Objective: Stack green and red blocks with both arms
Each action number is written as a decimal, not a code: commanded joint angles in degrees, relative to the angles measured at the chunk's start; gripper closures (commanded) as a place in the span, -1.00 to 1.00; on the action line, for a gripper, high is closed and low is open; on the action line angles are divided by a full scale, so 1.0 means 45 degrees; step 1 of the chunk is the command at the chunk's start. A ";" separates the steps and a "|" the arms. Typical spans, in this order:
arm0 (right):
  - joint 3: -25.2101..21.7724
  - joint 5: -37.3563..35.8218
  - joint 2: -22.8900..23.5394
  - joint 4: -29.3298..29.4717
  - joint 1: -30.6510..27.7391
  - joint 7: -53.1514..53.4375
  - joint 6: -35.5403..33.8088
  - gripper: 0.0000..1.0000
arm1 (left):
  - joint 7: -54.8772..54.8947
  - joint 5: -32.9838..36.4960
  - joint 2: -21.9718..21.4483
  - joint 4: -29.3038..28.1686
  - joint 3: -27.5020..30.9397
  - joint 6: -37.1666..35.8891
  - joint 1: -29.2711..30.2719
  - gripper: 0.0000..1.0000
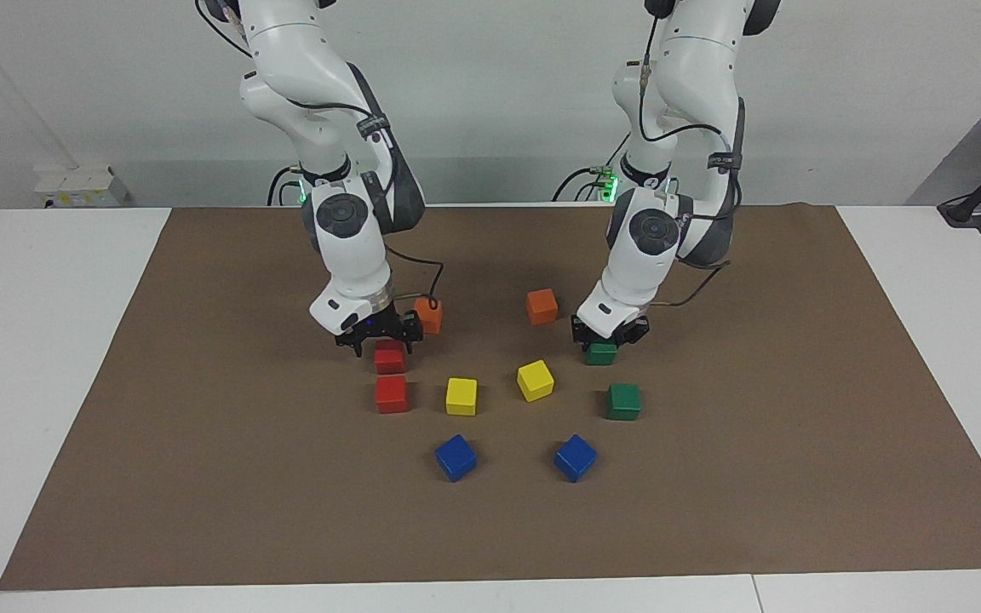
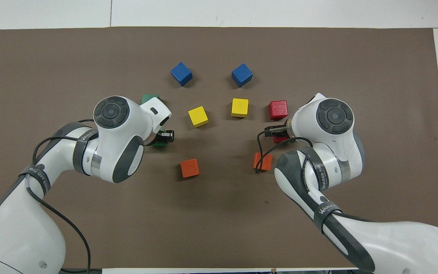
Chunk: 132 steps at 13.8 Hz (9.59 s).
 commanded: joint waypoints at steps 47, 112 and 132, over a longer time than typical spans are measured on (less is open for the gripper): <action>0.0347 -0.0882 0.2408 0.5375 -0.0885 0.0100 -0.2617 -1.00 | 0.2349 -0.0063 0.2900 0.5648 0.0195 -0.1568 0.0944 -1.00; 0.0249 -0.0315 -0.0424 0.0198 -0.5534 -0.7634 -0.0759 1.00 | 1.0044 -0.0922 -0.2333 -0.2301 0.0214 0.2438 0.8502 1.00; 0.0249 -0.0316 -0.0385 0.0159 -0.5768 -0.7869 -0.0114 1.00 | 0.9966 -0.0707 -0.2701 0.2113 0.0176 -0.3302 0.8248 -1.00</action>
